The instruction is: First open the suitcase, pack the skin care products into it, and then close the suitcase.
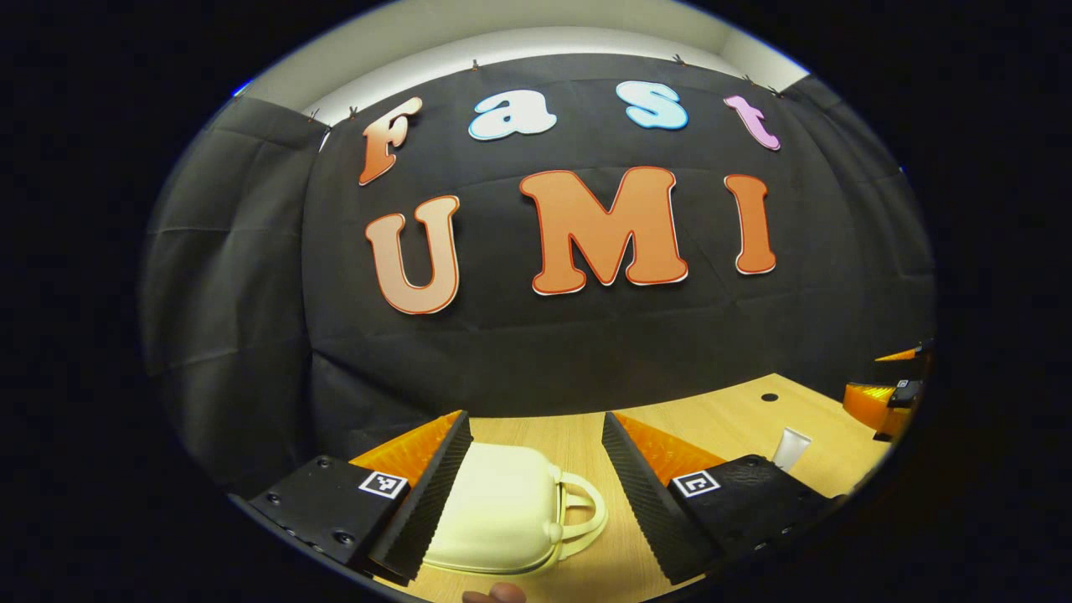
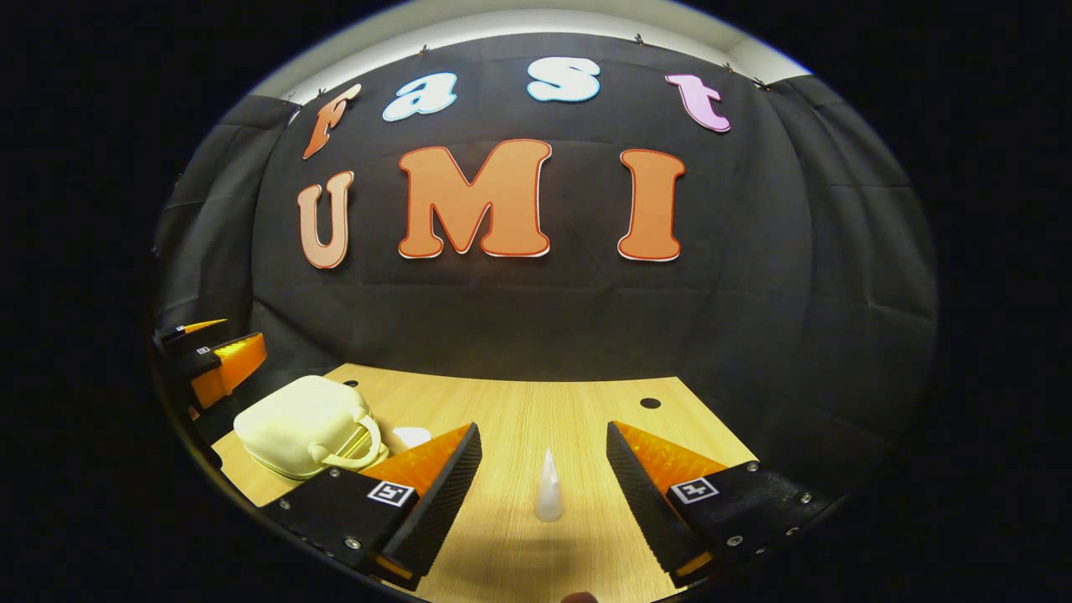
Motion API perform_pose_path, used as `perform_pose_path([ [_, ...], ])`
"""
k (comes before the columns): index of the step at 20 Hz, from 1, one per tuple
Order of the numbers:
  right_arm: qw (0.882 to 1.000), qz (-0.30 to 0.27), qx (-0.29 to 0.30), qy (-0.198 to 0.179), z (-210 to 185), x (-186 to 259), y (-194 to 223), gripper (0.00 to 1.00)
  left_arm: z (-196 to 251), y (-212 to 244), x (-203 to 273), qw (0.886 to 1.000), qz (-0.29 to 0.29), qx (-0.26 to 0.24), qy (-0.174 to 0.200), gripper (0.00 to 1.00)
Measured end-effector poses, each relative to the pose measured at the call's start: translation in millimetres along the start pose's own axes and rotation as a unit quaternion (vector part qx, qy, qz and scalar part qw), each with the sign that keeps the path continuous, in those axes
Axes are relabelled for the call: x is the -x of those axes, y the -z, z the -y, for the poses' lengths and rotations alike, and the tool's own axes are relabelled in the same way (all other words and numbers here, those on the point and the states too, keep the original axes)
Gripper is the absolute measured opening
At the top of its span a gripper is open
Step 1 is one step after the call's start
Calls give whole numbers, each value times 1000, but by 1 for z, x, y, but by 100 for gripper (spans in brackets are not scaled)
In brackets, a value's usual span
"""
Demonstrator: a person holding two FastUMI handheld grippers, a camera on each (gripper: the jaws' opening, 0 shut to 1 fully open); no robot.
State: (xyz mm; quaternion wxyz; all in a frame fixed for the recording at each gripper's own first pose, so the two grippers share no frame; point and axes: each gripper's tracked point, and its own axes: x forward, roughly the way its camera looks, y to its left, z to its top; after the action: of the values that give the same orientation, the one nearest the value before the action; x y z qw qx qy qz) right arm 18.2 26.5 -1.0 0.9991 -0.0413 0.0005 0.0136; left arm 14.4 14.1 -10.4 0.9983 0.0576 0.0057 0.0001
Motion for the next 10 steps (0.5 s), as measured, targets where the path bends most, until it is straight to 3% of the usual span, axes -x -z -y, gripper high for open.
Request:
perform_pose_path([
  [2,1000,-7,-3,4,4,-4,5,95,-2,6,-5,999,-1,-51,-10,99],
  [5,1000,-15,-9,8,10,-5,10,95,19,22,-6,991,-8,-136,17,100],
  [10,999,-37,-10,20,28,-7,31,95,45,81,-9,955,-53,-285,59,99],
])
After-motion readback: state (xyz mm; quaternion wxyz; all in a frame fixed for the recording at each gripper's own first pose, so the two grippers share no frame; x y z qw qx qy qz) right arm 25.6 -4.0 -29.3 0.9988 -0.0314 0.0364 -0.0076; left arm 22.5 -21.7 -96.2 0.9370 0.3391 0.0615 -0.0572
